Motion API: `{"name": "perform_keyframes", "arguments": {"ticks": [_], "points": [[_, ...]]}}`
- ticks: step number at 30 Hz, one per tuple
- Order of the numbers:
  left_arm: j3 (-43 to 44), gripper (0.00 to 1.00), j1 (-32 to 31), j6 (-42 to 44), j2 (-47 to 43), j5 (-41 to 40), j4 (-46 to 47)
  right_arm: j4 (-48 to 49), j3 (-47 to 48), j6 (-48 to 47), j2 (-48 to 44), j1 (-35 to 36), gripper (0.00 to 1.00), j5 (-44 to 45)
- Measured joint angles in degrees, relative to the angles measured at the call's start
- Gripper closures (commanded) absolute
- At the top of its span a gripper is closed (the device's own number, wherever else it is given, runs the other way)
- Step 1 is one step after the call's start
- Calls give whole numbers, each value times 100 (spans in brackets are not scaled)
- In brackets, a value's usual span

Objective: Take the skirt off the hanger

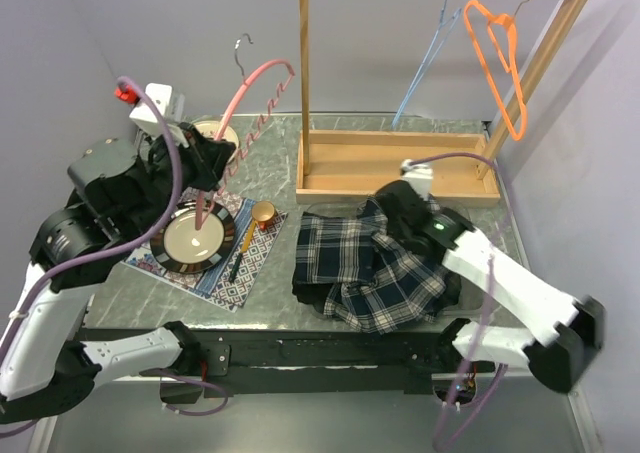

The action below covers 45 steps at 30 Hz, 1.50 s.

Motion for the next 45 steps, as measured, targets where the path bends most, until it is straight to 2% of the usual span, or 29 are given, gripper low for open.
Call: {"name": "perform_keyframes", "arguments": {"ticks": [7, 12, 18, 23, 26, 27, 29, 30, 32, 33, 36, 45], "points": [[175, 99, 0, 2, 544, 258, 160, -678, 254, 302, -1797, 20, 100, 487], [433, 99, 7, 0, 1196, 444, 385, -680, -2, 605, -2728, 22, 100, 214], [533, 99, 4, 2, 1705, 708, 522, -334, -1613, 1067, -2872, 72, 100, -511], [935, 99, 4, 79, 2157, 728, 918, -164, -2052, 1231, -2717, 74, 100, -800], [1355, 99, 4, 140, 2522, 667, 1193, -90, -1991, 1241, -2876, 74, 77, -848], [1532, 99, 4, 160, 2669, 645, 1270, -103, -1930, 1241, -2940, 74, 62, -881], [1843, 99, 4, 177, 2964, 544, 1471, -98, -1779, 1246, -3084, 74, 48, -966], [1965, 99, 4, 181, 3101, 498, 1587, -98, -1709, 1244, -3152, 74, 35, -1005], [2079, 99, 4, 197, 3311, 409, 1821, -79, -1521, 1224, -3353, 74, 24, -1110], [2092, 99, 7, 214, 3401, 374, 1939, -72, -1440, 1211, -3418, 74, 15, -1154], [2168, 99, 9, 271, 3674, 291, 2129, -81, -1137, 1185, -3602, 74, 4, -1257], [2896, 99, 11, 476, 4728, 72, 2623, 164, -846, 1034, -3969, 74, 1, -1692]]}}
